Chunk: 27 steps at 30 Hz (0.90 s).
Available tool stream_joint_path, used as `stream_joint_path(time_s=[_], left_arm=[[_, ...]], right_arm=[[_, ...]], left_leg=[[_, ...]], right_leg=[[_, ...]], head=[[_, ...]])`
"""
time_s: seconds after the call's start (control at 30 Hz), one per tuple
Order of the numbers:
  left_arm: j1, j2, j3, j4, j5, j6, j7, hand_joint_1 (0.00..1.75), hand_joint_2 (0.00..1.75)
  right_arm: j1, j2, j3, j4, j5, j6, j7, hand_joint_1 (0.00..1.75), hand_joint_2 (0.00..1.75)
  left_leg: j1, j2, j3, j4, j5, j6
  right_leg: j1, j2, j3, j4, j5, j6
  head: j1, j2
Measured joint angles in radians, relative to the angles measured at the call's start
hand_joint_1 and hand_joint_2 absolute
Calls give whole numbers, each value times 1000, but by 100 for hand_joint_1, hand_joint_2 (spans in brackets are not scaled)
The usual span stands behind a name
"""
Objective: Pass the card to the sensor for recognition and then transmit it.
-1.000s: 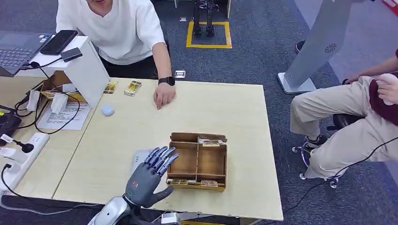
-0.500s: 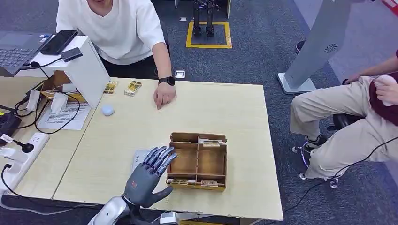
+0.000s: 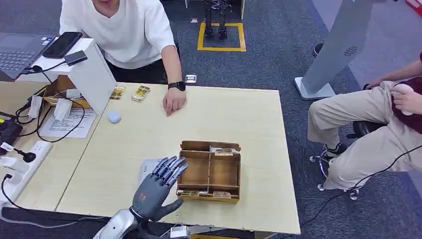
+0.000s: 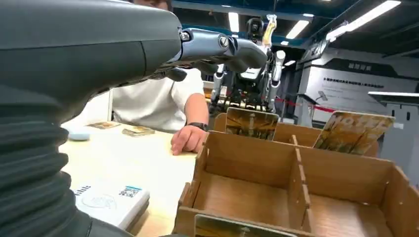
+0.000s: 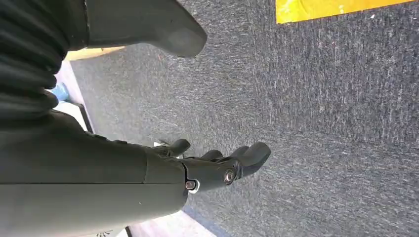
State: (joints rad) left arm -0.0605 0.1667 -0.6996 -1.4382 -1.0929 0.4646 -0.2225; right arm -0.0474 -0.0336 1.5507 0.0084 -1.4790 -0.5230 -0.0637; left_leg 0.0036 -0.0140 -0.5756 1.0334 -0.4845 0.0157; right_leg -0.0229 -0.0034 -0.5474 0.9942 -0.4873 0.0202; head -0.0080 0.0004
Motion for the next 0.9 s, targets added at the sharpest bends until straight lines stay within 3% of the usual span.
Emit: stream_joint_path(time_s=[0.9], left_arm=[[-1,-2,-1,87,-26,-28,45,0,175]], right_arm=[[-1,0,2,0,-5,-1,9,0,175]], left_leg=[[0,0,0,0,0,0]], right_leg=[[0,0,0,0,0,0]], head=[[0,0]])
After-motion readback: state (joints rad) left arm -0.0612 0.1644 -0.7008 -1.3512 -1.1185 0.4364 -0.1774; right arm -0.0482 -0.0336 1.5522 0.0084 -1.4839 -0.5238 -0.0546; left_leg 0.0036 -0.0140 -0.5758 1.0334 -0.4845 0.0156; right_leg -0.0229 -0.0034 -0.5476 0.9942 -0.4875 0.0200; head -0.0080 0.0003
